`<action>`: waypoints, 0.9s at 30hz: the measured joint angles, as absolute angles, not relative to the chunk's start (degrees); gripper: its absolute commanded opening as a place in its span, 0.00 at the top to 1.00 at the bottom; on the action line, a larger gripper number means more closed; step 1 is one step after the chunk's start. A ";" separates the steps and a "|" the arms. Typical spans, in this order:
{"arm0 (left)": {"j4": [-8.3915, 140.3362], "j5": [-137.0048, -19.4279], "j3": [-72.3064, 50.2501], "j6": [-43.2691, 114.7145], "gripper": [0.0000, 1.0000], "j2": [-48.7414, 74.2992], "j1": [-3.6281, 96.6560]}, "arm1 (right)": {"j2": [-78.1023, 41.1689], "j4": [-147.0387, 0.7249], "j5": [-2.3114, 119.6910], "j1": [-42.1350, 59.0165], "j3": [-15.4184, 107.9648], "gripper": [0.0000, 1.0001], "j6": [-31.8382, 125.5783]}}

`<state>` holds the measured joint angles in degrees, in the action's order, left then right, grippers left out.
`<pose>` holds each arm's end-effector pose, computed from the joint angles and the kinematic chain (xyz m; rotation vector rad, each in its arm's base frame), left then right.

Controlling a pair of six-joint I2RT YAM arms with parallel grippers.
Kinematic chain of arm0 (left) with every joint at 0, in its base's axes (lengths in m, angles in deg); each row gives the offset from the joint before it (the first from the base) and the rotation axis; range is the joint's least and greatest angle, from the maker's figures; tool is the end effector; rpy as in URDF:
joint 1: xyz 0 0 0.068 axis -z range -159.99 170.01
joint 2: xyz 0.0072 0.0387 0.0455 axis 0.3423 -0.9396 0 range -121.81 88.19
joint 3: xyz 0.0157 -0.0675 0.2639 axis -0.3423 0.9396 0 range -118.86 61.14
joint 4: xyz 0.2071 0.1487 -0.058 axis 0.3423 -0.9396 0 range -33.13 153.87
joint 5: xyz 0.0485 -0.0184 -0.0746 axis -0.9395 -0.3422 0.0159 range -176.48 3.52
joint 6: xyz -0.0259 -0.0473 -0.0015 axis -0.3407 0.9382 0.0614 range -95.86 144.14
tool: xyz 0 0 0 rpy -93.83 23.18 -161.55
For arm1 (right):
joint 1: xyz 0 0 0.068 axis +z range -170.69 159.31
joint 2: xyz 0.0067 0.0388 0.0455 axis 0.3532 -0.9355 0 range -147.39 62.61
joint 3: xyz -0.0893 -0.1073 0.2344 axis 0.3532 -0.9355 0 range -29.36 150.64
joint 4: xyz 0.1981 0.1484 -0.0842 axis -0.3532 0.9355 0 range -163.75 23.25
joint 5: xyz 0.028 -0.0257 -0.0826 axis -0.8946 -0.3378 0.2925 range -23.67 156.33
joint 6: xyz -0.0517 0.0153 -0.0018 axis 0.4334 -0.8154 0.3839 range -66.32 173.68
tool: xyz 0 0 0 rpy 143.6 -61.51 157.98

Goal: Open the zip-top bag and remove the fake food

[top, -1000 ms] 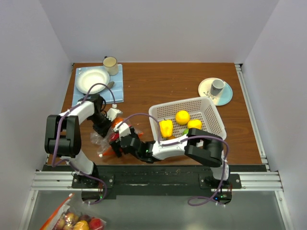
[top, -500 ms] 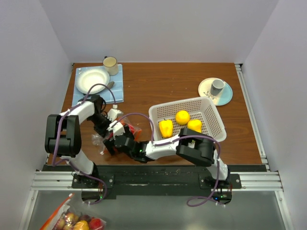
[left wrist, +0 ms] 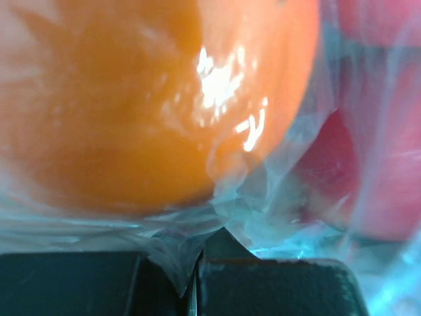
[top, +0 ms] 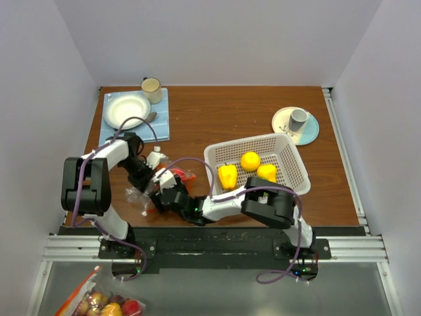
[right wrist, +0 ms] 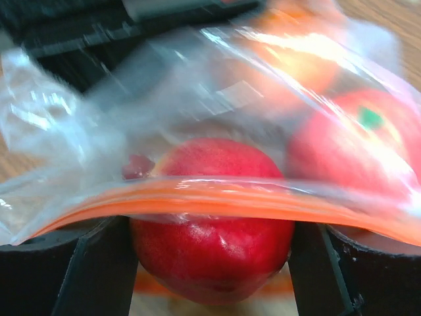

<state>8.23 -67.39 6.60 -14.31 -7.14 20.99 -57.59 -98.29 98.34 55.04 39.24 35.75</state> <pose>0.2569 -0.0160 0.1548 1.0153 2.9201 -0.5480 0.1279 0.4263 0.1395 -0.6493 1.8918 0.4927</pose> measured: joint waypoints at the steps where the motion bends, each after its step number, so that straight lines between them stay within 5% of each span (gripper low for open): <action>1: 8.38 -67.89 6.44 -14.18 1.00 -7.28 20.44 | -55.84 -97.94 98.36 55.06 37.66 0.41 35.69; 8: 9.35 -70.84 3.23 -13.07 1.00 -9.55 15.22 | -37.39 -90.68 100.35 55.06 28.29 0.37 35.88; 11: 9.63 -71.17 3.12 -12.89 1.00 -9.53 14.89 | -29.39 -86.46 103.35 54.91 26.67 0.52 36.32; 12: 9.61 -71.14 3.12 -12.92 1.00 -9.50 14.95 | -26.77 -84.54 104.79 54.45 26.43 0.65 36.38; 15: 9.85 -70.97 3.78 -12.92 1.00 -8.61 15.17 | -20.74 -80.06 110.27 50.97 26.14 0.68 36.36; 17: 10.02 -70.77 4.67 -12.94 1.00 -7.65 15.17 | -18.55 -77.06 114.32 47.10 25.84 0.58 36.06; 18: 10.02 -70.69 5.20 -12.94 1.00 -7.17 15.17 | -17.90 -75.01 116.02 44.31 25.73 0.26 35.34; 20: 9.98 -70.58 6.12 -12.94 1.00 -6.31 15.17 | -17.63 -70.88 118.32 38.95 25.62 0.01 33.92; 27: 9.98 -70.10 6.62 -12.94 1.00 -5.66 15.22 | -18.64 -62.70 116.81 34.38 25.62 0.01 32.47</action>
<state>9.98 -70.10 6.62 -12.94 -5.66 15.22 -18.64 -62.70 116.81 34.38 25.62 32.47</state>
